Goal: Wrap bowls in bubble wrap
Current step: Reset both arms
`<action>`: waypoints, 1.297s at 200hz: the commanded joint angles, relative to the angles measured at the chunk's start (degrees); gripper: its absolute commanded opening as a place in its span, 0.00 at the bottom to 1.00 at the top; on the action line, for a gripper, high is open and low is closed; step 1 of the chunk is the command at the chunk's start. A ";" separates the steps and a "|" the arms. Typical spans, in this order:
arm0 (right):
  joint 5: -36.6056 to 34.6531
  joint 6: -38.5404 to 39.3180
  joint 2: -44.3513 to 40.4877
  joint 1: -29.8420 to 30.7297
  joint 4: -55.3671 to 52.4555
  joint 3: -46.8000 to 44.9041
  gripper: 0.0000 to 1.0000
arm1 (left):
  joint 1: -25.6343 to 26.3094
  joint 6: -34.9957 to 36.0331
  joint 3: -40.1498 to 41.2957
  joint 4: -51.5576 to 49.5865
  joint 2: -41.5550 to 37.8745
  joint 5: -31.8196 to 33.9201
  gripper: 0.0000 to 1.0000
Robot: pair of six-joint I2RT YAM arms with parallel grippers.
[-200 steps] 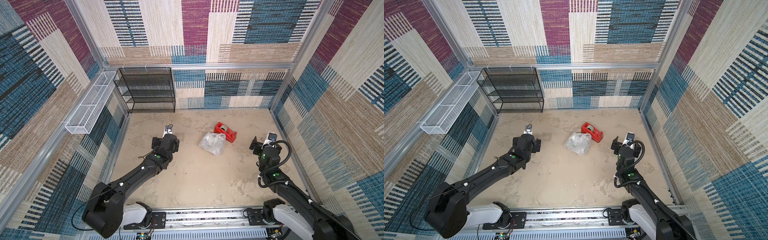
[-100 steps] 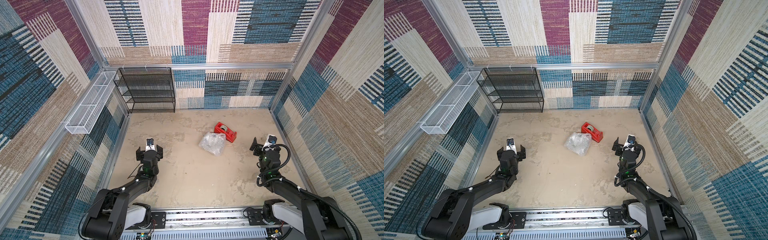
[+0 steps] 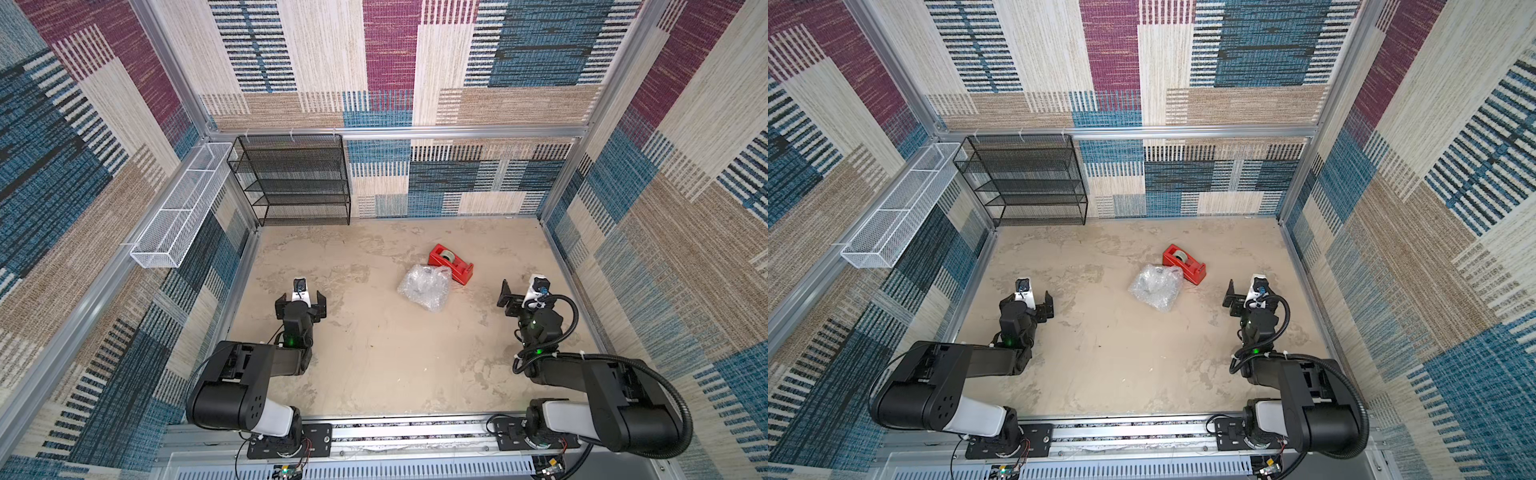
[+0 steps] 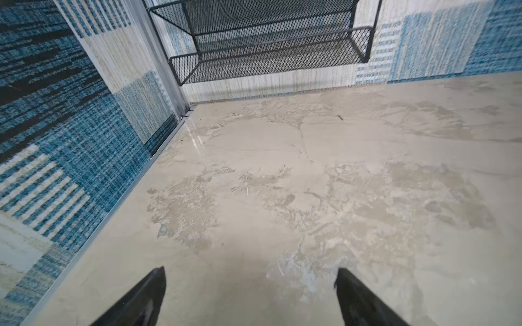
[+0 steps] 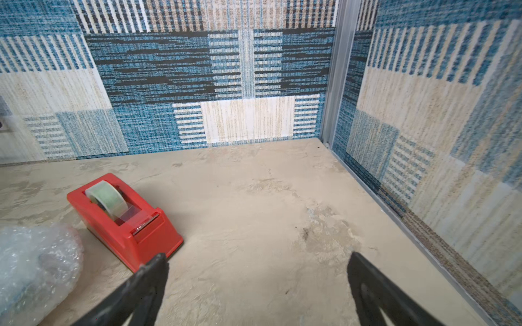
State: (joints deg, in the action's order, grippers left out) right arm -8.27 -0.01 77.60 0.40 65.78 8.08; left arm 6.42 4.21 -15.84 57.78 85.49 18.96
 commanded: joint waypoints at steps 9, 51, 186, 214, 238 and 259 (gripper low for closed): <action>1.53 -0.68 5.86 -0.05 11.51 -0.17 0.99 | -0.26 0.63 -1.09 4.28 2.90 -3.30 0.96; 4.13 0.35 10.41 -0.11 13.95 0.75 0.99 | -0.35 0.19 -1.61 2.14 2.31 -3.31 0.99; 3.92 0.31 10.51 -0.05 8.04 3.95 0.99 | -0.70 -0.43 -2.62 0.83 2.53 -2.69 0.99; 3.88 0.37 10.37 -0.04 8.42 3.60 0.99 | -0.70 -0.43 -2.62 0.77 2.56 -2.70 0.99; 3.90 0.35 10.26 -0.05 8.47 3.53 0.99 | -0.70 -0.43 -2.62 0.84 2.53 -2.64 0.99; 3.88 0.31 10.25 -0.01 8.47 3.47 0.99 | -0.70 -0.43 -2.62 0.84 2.53 -2.67 0.99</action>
State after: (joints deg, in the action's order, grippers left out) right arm -4.93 0.05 88.05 0.36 72.69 11.62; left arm 5.76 4.19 -18.22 58.63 88.03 16.19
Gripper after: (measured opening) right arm 0.993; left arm 0.990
